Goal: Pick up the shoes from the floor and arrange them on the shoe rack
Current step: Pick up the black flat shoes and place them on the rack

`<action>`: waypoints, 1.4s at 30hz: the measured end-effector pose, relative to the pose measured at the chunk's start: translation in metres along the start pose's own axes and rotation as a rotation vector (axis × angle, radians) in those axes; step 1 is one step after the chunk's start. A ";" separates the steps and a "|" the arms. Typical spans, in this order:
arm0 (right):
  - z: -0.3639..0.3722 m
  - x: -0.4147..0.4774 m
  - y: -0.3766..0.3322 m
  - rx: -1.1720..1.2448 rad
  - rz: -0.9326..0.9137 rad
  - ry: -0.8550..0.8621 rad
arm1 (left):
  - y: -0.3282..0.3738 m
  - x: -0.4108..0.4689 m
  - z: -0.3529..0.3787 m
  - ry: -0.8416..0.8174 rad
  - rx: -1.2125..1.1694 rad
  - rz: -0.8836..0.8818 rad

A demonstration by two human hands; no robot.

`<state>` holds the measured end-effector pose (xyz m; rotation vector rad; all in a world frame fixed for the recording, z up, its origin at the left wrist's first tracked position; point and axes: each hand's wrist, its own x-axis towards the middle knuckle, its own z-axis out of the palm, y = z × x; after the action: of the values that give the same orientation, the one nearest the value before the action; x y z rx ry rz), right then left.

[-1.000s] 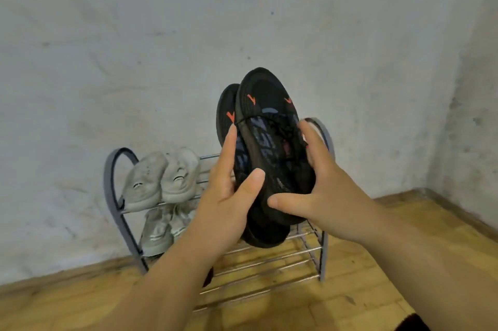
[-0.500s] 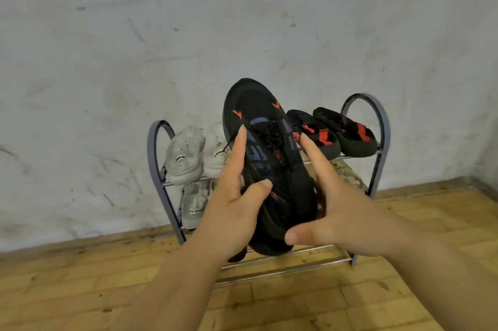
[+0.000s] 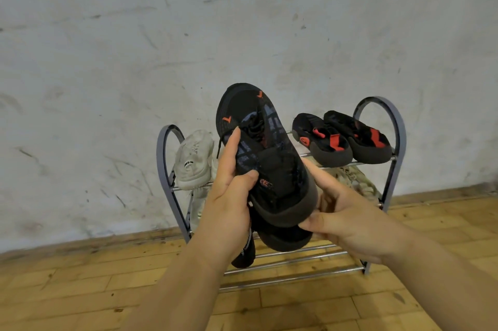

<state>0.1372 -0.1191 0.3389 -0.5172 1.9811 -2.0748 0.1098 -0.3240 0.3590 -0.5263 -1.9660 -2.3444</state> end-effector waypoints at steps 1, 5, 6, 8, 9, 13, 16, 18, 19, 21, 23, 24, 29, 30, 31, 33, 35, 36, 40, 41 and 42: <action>-0.001 0.000 -0.001 0.023 0.008 0.018 | 0.001 0.001 0.002 0.004 -0.016 -0.021; -0.010 -0.005 -0.006 0.031 0.013 0.064 | 0.003 -0.001 0.006 -0.015 -0.008 -0.082; -0.012 -0.006 -0.007 0.002 0.014 0.062 | 0.004 -0.002 0.007 -0.036 0.005 -0.078; -0.016 -0.009 -0.009 -0.047 0.022 0.067 | 0.006 -0.006 0.009 -0.060 0.032 -0.079; -0.017 -0.010 -0.010 -0.064 0.024 0.072 | 0.007 -0.007 0.009 -0.060 0.049 -0.077; -0.020 -0.014 -0.012 -0.102 0.027 0.086 | 0.008 -0.010 0.011 -0.020 0.048 -0.082; -0.021 -0.016 -0.013 -0.119 0.034 0.086 | 0.010 -0.011 0.010 0.023 0.041 -0.075; -0.022 -0.018 -0.014 -0.130 0.046 0.086 | 0.014 -0.011 0.006 0.055 0.027 -0.059; -0.023 -0.019 -0.015 -0.126 0.055 0.094 | 0.016 -0.010 0.001 0.070 0.014 -0.057; -0.027 -0.022 -0.015 -0.118 0.064 0.112 | 0.018 -0.009 -0.010 0.097 0.021 -0.051; -0.031 -0.024 -0.017 -0.101 0.046 0.131 | 0.021 -0.011 -0.022 0.114 0.097 -0.038; -0.034 -0.026 -0.018 -0.091 0.031 0.145 | 0.022 -0.013 -0.028 0.104 0.159 -0.028; -0.048 -0.035 -0.028 -0.111 -0.061 0.291 | 0.030 -0.023 -0.058 -0.081 0.453 -0.068; -0.050 -0.037 -0.030 -0.148 -0.079 0.313 | 0.031 -0.026 -0.062 -0.141 0.490 -0.097; -0.053 -0.039 -0.032 -0.187 -0.093 0.331 | 0.031 -0.028 -0.066 -0.198 0.518 -0.128; -0.056 -0.045 -0.035 -0.240 -0.105 0.342 | 0.028 -0.033 -0.070 -0.307 0.584 -0.193; -0.058 -0.049 -0.037 -0.267 -0.093 0.309 | 0.018 -0.035 -0.074 -0.392 0.660 -0.248; -0.059 -0.051 -0.037 -0.274 -0.079 0.281 | 0.013 -0.037 -0.075 -0.427 0.696 -0.289; -0.066 -0.056 -0.033 -0.268 0.040 0.121 | -0.007 -0.038 -0.081 -0.627 0.834 -0.488; -0.070 -0.058 -0.030 -0.261 0.090 0.065 | -0.011 -0.038 -0.081 -0.691 0.884 -0.533; -0.075 -0.060 -0.026 -0.264 0.139 -0.003 | -0.014 -0.039 -0.079 -0.749 0.936 -0.580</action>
<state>0.1637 -0.0251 0.3571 -0.4147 2.2351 -1.7418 0.1244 -0.4050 0.3241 -0.8817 -3.5623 -1.0762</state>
